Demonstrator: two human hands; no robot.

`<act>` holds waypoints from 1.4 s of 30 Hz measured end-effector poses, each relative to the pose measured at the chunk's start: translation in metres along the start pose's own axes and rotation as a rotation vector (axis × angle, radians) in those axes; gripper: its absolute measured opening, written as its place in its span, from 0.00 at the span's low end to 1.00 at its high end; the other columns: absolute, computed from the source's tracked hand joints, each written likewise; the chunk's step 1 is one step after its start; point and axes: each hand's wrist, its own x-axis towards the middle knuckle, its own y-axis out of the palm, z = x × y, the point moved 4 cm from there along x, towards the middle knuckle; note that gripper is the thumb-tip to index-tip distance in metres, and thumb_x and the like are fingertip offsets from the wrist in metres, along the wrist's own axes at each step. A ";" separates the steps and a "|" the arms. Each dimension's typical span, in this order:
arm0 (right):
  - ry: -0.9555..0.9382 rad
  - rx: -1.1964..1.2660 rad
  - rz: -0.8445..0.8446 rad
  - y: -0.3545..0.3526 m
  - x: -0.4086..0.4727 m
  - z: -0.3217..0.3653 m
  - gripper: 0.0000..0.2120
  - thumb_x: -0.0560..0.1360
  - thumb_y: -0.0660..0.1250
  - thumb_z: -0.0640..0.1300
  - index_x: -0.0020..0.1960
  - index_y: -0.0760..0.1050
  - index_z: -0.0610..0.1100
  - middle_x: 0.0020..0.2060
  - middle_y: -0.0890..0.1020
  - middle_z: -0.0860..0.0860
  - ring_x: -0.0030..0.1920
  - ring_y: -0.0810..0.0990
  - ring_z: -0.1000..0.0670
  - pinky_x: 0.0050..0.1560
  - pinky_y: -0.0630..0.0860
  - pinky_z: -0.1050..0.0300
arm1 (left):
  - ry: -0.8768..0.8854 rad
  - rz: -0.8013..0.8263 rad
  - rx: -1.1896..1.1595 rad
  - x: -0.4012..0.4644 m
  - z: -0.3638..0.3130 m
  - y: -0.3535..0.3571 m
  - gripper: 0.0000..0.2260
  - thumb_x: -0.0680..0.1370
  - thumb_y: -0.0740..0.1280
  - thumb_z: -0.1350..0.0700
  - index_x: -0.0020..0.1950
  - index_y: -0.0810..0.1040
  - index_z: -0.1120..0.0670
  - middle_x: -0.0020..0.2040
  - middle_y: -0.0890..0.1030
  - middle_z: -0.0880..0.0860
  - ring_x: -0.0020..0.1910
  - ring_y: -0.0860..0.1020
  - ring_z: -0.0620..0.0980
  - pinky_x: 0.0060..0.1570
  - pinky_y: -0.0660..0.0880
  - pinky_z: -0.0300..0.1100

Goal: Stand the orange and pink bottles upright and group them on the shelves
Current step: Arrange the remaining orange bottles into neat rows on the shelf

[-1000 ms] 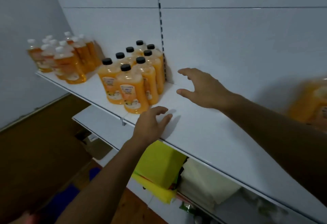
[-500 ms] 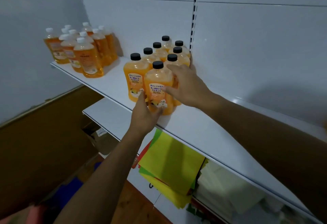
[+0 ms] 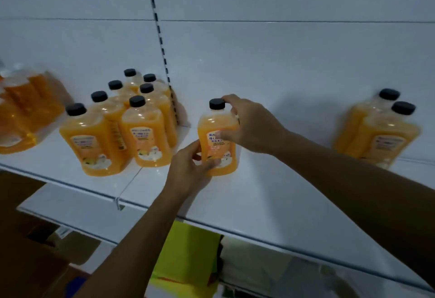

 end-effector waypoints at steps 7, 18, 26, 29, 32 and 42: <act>0.199 -0.220 -0.036 -0.073 -0.022 -0.093 0.33 0.71 0.70 0.57 0.71 0.58 0.55 0.47 0.78 0.49 0.47 0.77 0.46 0.48 0.75 0.51 | 0.011 0.164 0.006 0.057 -0.042 0.114 0.17 0.72 0.74 0.50 0.60 0.78 0.49 0.52 0.82 0.45 0.49 0.79 0.46 0.47 0.73 0.35; 0.256 -0.586 -0.042 -0.119 -0.039 -0.136 0.26 0.74 0.69 0.52 0.66 0.63 0.46 0.56 0.75 0.47 0.50 0.78 0.44 0.42 0.71 0.51 | 0.112 0.363 0.001 0.101 -0.074 0.199 0.17 0.71 0.75 0.50 0.59 0.80 0.48 0.51 0.83 0.44 0.49 0.81 0.43 0.50 0.76 0.39; 0.393 -0.666 -0.061 -0.114 -0.038 -0.151 0.24 0.75 0.67 0.38 0.68 0.63 0.40 0.60 0.74 0.43 0.56 0.76 0.44 0.49 0.73 0.53 | 0.160 0.356 0.035 0.108 -0.085 0.212 0.17 0.70 0.76 0.47 0.57 0.81 0.48 0.48 0.82 0.43 0.44 0.79 0.40 0.41 0.71 0.28; 0.395 -0.717 -0.066 -0.111 -0.038 -0.154 0.25 0.75 0.67 0.38 0.69 0.62 0.38 0.60 0.74 0.42 0.57 0.76 0.44 0.50 0.74 0.53 | 0.132 0.333 0.022 0.106 -0.086 0.213 0.19 0.69 0.77 0.47 0.57 0.80 0.48 0.46 0.80 0.42 0.43 0.79 0.40 0.39 0.68 0.26; 0.391 -0.783 -0.069 -0.116 -0.042 -0.152 0.24 0.76 0.67 0.39 0.68 0.63 0.39 0.59 0.75 0.42 0.55 0.77 0.44 0.51 0.75 0.51 | 0.100 0.315 0.013 0.105 -0.087 0.216 0.19 0.68 0.77 0.47 0.56 0.78 0.49 0.47 0.81 0.43 0.43 0.79 0.41 0.38 0.69 0.27; 0.174 -0.847 -0.163 -0.106 -0.047 -0.132 0.28 0.75 0.66 0.51 0.70 0.63 0.40 0.66 0.70 0.40 0.64 0.71 0.39 0.63 0.69 0.45 | 0.071 0.275 0.113 0.089 -0.083 0.204 0.28 0.69 0.76 0.48 0.66 0.73 0.55 0.55 0.79 0.51 0.52 0.78 0.49 0.51 0.75 0.40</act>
